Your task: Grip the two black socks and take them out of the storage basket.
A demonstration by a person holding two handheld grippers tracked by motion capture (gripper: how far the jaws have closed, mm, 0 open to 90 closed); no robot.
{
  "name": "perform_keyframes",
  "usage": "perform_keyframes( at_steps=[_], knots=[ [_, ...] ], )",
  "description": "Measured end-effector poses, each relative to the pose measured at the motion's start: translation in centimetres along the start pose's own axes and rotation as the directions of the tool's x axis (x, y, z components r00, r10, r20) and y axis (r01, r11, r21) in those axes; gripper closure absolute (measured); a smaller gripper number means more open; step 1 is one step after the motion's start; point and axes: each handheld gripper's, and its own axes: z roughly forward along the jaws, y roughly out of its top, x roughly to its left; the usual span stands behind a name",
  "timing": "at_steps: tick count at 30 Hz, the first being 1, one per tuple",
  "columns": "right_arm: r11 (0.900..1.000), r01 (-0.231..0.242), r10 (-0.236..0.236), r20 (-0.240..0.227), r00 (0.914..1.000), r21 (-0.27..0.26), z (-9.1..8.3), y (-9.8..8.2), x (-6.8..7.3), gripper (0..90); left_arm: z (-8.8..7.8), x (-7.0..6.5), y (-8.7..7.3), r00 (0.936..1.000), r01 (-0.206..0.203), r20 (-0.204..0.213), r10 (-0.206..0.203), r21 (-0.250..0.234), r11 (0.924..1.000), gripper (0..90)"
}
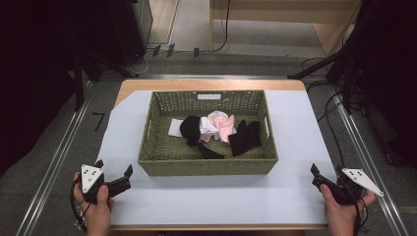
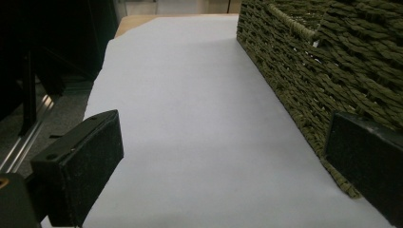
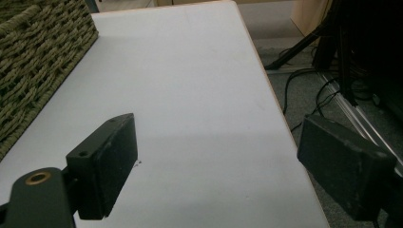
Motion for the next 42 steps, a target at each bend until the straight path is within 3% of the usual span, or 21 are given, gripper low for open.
perform_keyframes(
  at_steps=[18,22,26,31,34,35,40,42],
  knots=[
    [1.000,0.019,-0.019,0.003,0.9998,0.005,0.1,0.0,0.1,17.8,0.1,0.0,0.0,1.0000,-0.001,0.008,0.001,0.006,1.0000,0.5],
    [1.000,0.009,-0.009,-0.013,0.9999,-0.009,-0.1,0.1,0.0,21.1,0.1,0.0,0.0,1.0000,-0.002,0.003,0.002,0.008,1.0000,0.5],
    [0.999,0.043,-0.043,-0.006,0.9990,-0.009,-0.3,0.5,0.3,28.3,0.1,0.0,0.0,1.0000,-0.007,0.005,0.007,0.006,1.0000,0.5],
    [0.998,-0.053,0.051,-0.057,0.9971,-0.038,-1.2,2.4,0.9,35.1,0.0,-0.1,0.0,0.9999,-0.010,0.003,0.010,0.001,0.9999,0.5],
    [0.997,-0.038,0.033,-0.071,0.9969,-0.074,-1.6,3.3,1.5,36.3,0.0,-0.1,0.0,0.9999,-0.010,0.004,0.010,0.005,0.9999,0.5],
    [0.996,-0.019,0.012,-0.084,0.9964,-0.090,-2.1,4.3,2.4,38.6,0.0,-0.1,0.0,0.9999,-0.010,0.004,0.010,0.003,0.9999,0.5],
    [0.995,0.006,-0.020,-0.136,0.9905,-0.101,-2.4,5.6,4.0,43.6,0.1,-0.1,0.0,0.9999,-0.011,0.003,0.011,0.005,0.9999,0.5],
    [0.989,0.003,-0.035,-0.216,0.9758,-0.146,-2.4,6.6,5.5,49.3,0.1,-0.1,0.0,0.9999,-0.011,0.002,0.011,0.004,0.9999,0.5]
  ],
)
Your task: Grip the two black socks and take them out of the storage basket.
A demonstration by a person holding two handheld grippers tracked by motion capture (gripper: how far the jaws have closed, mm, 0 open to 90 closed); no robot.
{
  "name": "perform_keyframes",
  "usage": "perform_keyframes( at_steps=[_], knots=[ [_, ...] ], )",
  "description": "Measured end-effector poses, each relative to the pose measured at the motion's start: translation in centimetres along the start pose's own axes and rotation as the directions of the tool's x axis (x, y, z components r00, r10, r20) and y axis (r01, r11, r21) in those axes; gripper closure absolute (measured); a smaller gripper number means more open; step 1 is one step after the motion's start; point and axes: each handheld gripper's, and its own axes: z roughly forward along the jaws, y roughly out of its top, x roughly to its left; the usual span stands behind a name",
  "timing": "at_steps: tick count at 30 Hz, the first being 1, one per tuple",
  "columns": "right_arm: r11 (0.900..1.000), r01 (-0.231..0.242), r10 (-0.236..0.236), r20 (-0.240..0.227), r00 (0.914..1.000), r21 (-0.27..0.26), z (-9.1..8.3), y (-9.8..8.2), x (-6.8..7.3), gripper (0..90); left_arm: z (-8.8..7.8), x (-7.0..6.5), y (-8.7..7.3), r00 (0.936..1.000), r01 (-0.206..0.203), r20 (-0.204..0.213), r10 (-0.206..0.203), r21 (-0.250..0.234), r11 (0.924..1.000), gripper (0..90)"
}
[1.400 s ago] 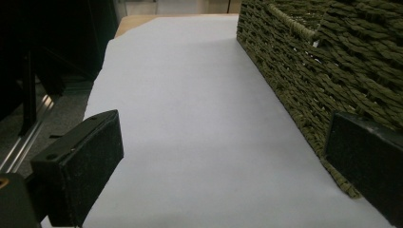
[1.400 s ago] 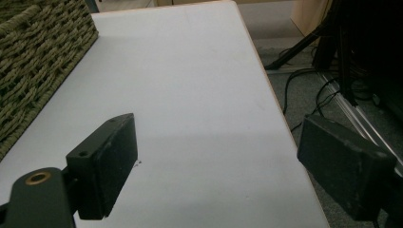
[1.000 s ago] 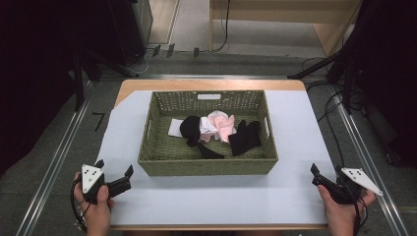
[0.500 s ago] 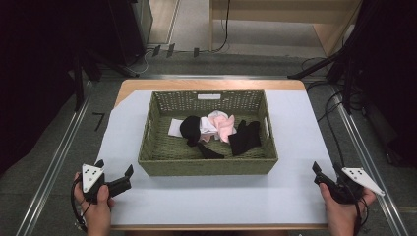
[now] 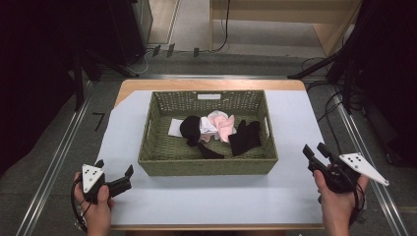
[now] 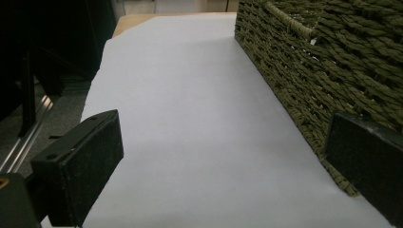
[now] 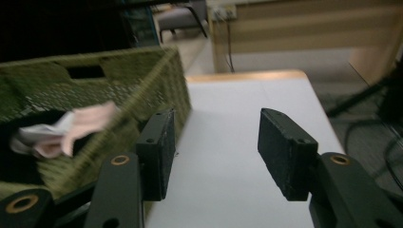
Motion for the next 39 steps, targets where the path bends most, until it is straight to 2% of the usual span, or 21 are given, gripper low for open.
perform_keyframes(
  at_steps=[2,3,4,6,7,8,11,12,14,16,19,25,30,32,33,35,39],
  knots=[
    [1.000,0.003,-0.003,-0.016,0.9999,-0.009,0.2,0.3,0.5,50.5,0.0,0.0,0.0,1.0000,0.000,-0.001,0.000,-0.001,1.0000,0.5],
    [1.000,0.000,0.000,-0.034,0.9994,-0.005,0.3,0.7,1.1,50.9,0.0,0.0,0.0,1.0000,-0.001,-0.003,0.001,-0.002,1.0000,0.5],
    [1.000,-0.005,0.005,-0.058,0.9983,-0.003,0.9,1.4,2.2,52.3,0.0,0.0,0.0,1.0000,-0.002,-0.002,0.002,-0.005,1.0000,0.5],
    [1.000,-0.010,0.010,-0.068,0.9976,-0.002,1.1,1.6,2.6,52.5,0.0,0.0,0.0,1.0000,-0.003,-0.002,0.003,-0.008,1.0000,0.5],
    [1.000,-0.009,0.008,-0.092,0.9957,-0.012,1.8,2.2,3.6,51.7,0.0,0.0,0.0,1.0000,-0.004,0.001,0.004,-0.005,1.0000,0.5],
    [1.000,0.006,-0.008,-0.097,0.9953,-0.017,2.1,2.4,4.1,51.7,0.0,0.0,0.0,1.0000,-0.005,0.000,0.005,-0.003,1.0000,0.5],
    [1.000,0.015,-0.014,-0.113,0.9935,0.000,2.8,2.8,5.1,52.6,0.0,-0.1,0.0,1.0000,-0.007,0.001,0.007,-0.002,1.0000,0.5],
    [1.000,0.021,-0.018,-0.137,0.9903,0.018,3.6,3.3,6.4,53.7,-0.1,-0.1,0.0,1.0000,-0.009,0.002,0.009,-0.006,0.9999,0.5],
    [0.999,0.037,-0.032,-0.147,0.9886,0.029,4.2,3.6,7.4,54.5,0.0,-0.1,0.0,1.0000,-0.008,0.001,0.008,-0.003,1.0000,0.5],
    [0.999,0.040,-0.037,-0.165,0.9856,0.010,5.0,3.7,8.4,54.7,-0.1,-0.1,0.0,1.0000,-0.009,-0.002,0.009,-0.005,0.9999,0.5],
    [0.999,0.037,-0.037,-0.171,0.9847,-0.002,5.8,3.8,9.1,54.6,-0.1,-0.1,0.0,0.9998,-0.017,-0.003,0.017,-0.006,0.9998,0.5],
    [1.000,0.019,-0.016,-0.186,0.9824,0.013,8.4,4.6,10.8,54.6,0.0,-0.2,0.0,0.9998,-0.021,-0.001,0.021,-0.006,0.9998,0.5],
    [0.999,0.036,-0.030,-0.168,0.9853,0.032,10.0,5.0,11.6,54.9,0.0,-0.2,0.0,0.9998,-0.021,-0.004,0.021,-0.008,0.9998,0.5],
    [0.999,0.029,-0.021,-0.166,0.9859,0.044,10.3,5.1,11.8,55.5,0.0,-0.2,0.0,0.9998,-0.019,-0.003,0.019,-0.006,0.9998,0.5],
    [0.998,0.027,-0.016,-0.176,0.9842,0.061,10.8,5.4,12.4,56.1,0.0,-0.2,0.0,0.9998,-0.020,-0.004,0.020,-0.005,0.9998,0.5],
    [0.999,0.038,-0.032,-0.186,0.9821,0.027,11.3,5.5,13.1,56.3,0.0,-0.2,0.0,0.9997,-0.022,-0.005,0.022,-0.005,0.9997,0.5],
    [0.997,0.056,-0.043,-0.215,0.9758,0.057,12.7,5.8,15.0,58.3,0.0,-0.3,0.0,0.9996,-0.026,-0.006,0.026,0.004,0.9997,0.5]
  ],
)
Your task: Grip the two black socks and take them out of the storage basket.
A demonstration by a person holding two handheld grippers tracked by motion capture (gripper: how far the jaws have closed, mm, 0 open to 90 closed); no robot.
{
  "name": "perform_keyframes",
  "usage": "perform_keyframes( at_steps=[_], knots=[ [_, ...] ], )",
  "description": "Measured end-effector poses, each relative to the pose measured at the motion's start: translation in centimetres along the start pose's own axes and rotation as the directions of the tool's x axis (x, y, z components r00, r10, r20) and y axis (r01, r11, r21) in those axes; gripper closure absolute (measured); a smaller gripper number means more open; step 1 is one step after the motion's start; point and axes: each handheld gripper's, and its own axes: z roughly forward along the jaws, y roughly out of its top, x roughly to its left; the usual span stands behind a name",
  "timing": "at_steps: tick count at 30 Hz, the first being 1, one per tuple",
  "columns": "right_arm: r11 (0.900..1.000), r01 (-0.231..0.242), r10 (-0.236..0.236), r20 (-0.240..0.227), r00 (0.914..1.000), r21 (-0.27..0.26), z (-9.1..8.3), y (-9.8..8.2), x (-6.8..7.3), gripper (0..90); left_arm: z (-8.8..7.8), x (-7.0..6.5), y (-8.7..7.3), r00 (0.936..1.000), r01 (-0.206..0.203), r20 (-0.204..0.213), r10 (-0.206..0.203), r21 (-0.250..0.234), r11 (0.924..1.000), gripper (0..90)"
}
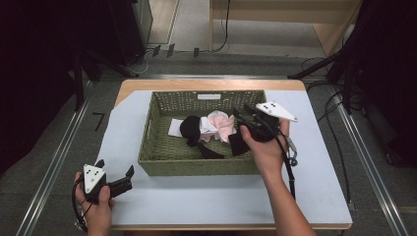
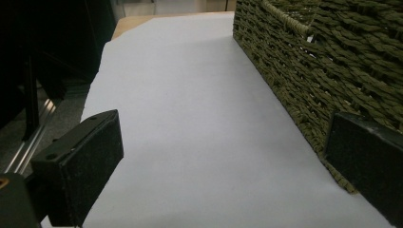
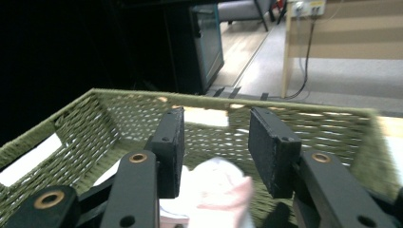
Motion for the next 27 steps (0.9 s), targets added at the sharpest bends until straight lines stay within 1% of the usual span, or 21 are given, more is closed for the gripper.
perform_keyframes(
  at_steps=[2,4,6,8,10,11,13,14,17,18,19,21,22,23,25,27],
  knots=[
    [1.000,0.010,-0.009,-0.013,0.9999,0.022,1.2,-0.1,0.8,58.7,0.0,0.0,0.0,1.0000,-0.002,-0.002,0.002,0.001,1.0000,0.5],
    [0.998,0.019,-0.018,-0.020,0.9996,0.055,2.4,-0.4,1.6,58.8,0.0,0.0,0.0,1.0000,-0.003,-0.002,0.003,0.002,1.0000,0.5],
    [0.996,0.020,-0.017,-0.034,0.9993,0.084,3.4,-0.7,2.4,58.1,0.0,0.0,0.0,1.0000,-0.006,-0.002,0.006,0.002,1.0000,0.5],
    [0.992,0.043,-0.039,-0.039,0.9985,0.118,4.3,-1.0,3.5,57.2,0.0,-0.1,0.0,1.0000,-0.008,0.000,0.008,0.000,1.0000,0.5],
    [0.984,0.087,-0.084,-0.023,0.9962,0.156,5.0,-1.3,4.6,57.1,0.1,-0.1,0.0,1.0000,-0.009,0.000,0.009,0.000,1.0000,0.5],
    [0.980,0.101,-0.098,-0.029,0.9948,0.173,5.3,-1.4,5.1,57.0,0.1,-0.1,0.0,1.0000,-0.009,-0.002,0.009,0.003,1.0000,0.5],
    [0.971,0.102,-0.094,-0.046,0.9945,0.218,6.1,-1.7,6.0,57.0,0.1,-0.2,0.0,0.9999,-0.013,-0.004,0.013,0.006,0.9999,0.5],
    [0.965,0.114,-0.104,-0.055,0.9931,0.238,6.4,-1.8,6.4,57.1,0.1,-0.2,0.0,0.9999,-0.015,-0.002,0.015,0.003,0.9999,0.5],
    [0.955,0.138,-0.124,-0.069,0.9899,0.262,7.0,-2.3,7.1,57.1,0.1,-0.2,0.0,0.9999,-0.016,-0.004,0.016,0.000,0.9999,0.5],
    [0.952,0.141,-0.123,-0.080,0.9891,0.273,7.2,-2.4,7.2,57.1,0.1,-0.2,0.0,0.9998,-0.017,-0.004,0.017,0.000,0.9999,0.5],
    [0.950,0.137,-0.115,-0.094,0.9889,0.279,7.2,-2.5,7.2,56.9,0.1,-0.2,0.0,0.9998,-0.018,-0.004,0.018,0.002,0.9998,0.5],
    [0.950,0.133,-0.108,-0.103,0.9888,0.284,7.3,-2.5,7.2,56.8,0.1,-0.2,0.0,0.9998,-0.021,-0.006,0.021,0.005,0.9998,0.5],
    [0.949,0.108,-0.074,-0.123,0.9897,0.298,7.5,-2.6,7.2,56.8,0.1,-0.2,0.0,0.9997,-0.023,-0.007,0.023,0.005,0.9997,0.5],
    [0.947,0.093,-0.057,-0.123,0.9908,0.307,7.7,-2.7,7.1,57.1,0.1,-0.2,0.0,0.9997,-0.025,-0.007,0.025,0.006,0.9997,0.5],
    [0.938,0.080,-0.037,-0.132,0.9905,0.337,8.1,-2.8,7.1,57.1,0.2,-0.3,0.0,0.9996,-0.028,-0.009,0.028,0.009,0.9996,0.5],
    [0.919,0.092,-0.040,-0.142,0.9891,0.383,8.5,-2.9,7.2,56.2,0.1,-0.3,0.0,0.9995,-0.031,-0.010,0.031,0.009,0.9995,0.5]
  ],
)
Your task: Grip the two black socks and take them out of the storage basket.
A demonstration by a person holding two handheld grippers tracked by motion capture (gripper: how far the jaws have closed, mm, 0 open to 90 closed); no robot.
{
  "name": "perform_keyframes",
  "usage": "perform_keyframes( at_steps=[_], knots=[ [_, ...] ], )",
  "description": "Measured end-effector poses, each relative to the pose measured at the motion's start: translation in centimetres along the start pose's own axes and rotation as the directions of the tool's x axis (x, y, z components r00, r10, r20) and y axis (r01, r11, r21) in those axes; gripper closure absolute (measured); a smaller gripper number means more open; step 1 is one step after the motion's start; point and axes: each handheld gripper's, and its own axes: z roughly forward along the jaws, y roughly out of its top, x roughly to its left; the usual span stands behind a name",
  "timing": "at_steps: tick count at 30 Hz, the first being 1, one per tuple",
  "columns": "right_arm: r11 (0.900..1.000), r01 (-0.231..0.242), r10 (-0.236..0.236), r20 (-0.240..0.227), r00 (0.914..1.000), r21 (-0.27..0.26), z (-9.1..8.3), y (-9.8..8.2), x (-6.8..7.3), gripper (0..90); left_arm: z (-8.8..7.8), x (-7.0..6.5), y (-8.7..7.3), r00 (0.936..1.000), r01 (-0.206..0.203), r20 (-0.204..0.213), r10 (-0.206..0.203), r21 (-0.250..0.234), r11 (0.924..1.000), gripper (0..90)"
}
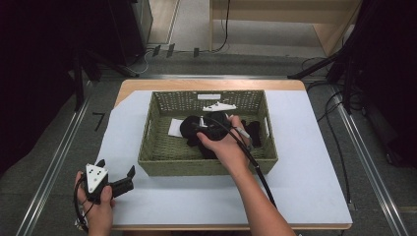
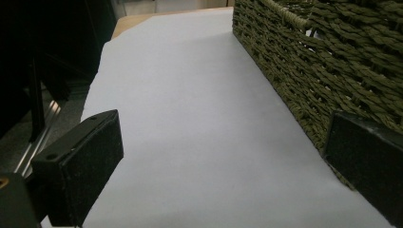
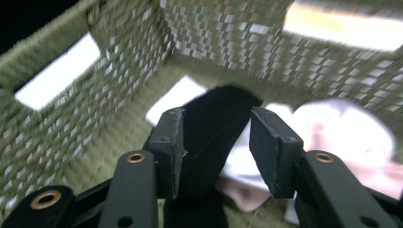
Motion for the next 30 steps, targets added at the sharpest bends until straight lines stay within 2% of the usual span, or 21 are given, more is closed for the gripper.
perform_keyframes(
  at_steps=[3,4,5,9,10,12,13,14,15,16,17,19,22,25,28,30],
  knots=[
    [0.997,-0.007,0.009,-0.036,0.9993,0.074,0.7,0.0,-0.1,52.9,0.0,0.0,0.0,1.0000,0.001,0.002,-0.001,0.001,1.0000,0.5],
    [0.997,-0.007,0.009,-0.036,0.9993,0.074,0.7,0.0,-0.1,52.9,0.0,0.0,0.0,1.0000,0.001,0.002,-0.001,0.001,1.0000,0.5],
    [0.994,-0.014,0.019,-0.051,0.9985,0.110,1.0,0.0,-0.1,52.0,0.0,0.0,0.0,1.0000,0.003,0.002,-0.003,0.001,1.0000,0.5],
    [0.994,0.006,0.000,-0.054,0.9985,0.108,1.3,0.0,-0.1,50.8,0.0,0.0,0.0,1.0000,0.002,0.003,-0.002,0.005,1.0000,0.5],
    [0.989,0.047,-0.043,-0.033,0.9985,0.137,1.8,-0.4,0.1,53.0,0.1,0.0,0.0,1.0000,-0.002,0.004,0.002,0.005,1.0000,0.5],
    [0.975,0.073,-0.069,-0.026,0.9973,0.212,2.6,-0.7,0.3,57.2,0.1,0.0,0.0,1.0000,-0.005,0.005,0.005,0.007,1.0000,0.5],
    [0.968,0.079,-0.075,-0.026,0.9969,0.237,2.8,-0.7,0.4,63.1,0.1,0.0,0.0,1.0000,-0.005,0.005,0.005,0.007,1.0000,0.5],
    [0.967,0.085,-0.083,-0.020,0.9964,0.238,2.8,-0.7,0.4,70.9,0.1,0.0,0.0,1.0000,-0.004,0.007,0.004,0.006,1.0000,0.5],
    [0.967,0.085,-0.083,-0.020,0.9964,0.238,2.8,-0.7,0.4,70.9,0.1,0.0,0.0,1.0000,-0.004,0.007,0.004,0.006,1.0000,0.5],
    [0.969,0.099,-0.102,0.000,0.9948,0.228,2.3,-0.5,0.2,82.9,0.1,0.0,0.0,1.0000,-0.003,0.006,0.003,0.006,1.0000,0.5],
    [0.969,0.099,-0.102,0.000,0.9948,0.228,2.3,-0.5,0.2,82.9,0.1,0.0,0.0,1.0000,-0.003,0.006,0.003,0.006,1.0000,0.5],
    [0.980,0.111,-0.111,-0.009,0.9938,0.165,1.5,-0.3,0.1,84.5,0.1,0.0,0.1,1.0000,-0.006,0.008,0.006,0.012,0.9999,0.5],
    [0.986,0.148,-0.148,0.000,0.9890,0.081,0.6,-0.1,0.3,84.9,0.1,0.0,0.0,0.9999,-0.010,0.007,0.010,0.010,0.9999,0.5],
    [0.990,0.142,-0.142,-0.006,0.9899,-0.005,-0.4,0.0,0.2,84.6,0.1,0.0,0.1,0.9999,-0.009,0.005,0.009,0.012,0.9999,0.5],
    [0.992,0.093,-0.095,-0.022,0.9952,-0.086,-1.3,0.1,-0.1,84.4,0.1,0.0,0.1,0.9999,-0.009,0.007,0.009,0.013,0.9999,0.5],
    [0.991,0.087,-0.090,-0.022,0.9957,-0.103,-1.5,0.1,-0.2,84.4,0.1,0.0,0.1,0.9999,-0.010,0.010,0.010,0.013,0.9999,0.5]
  ],
)
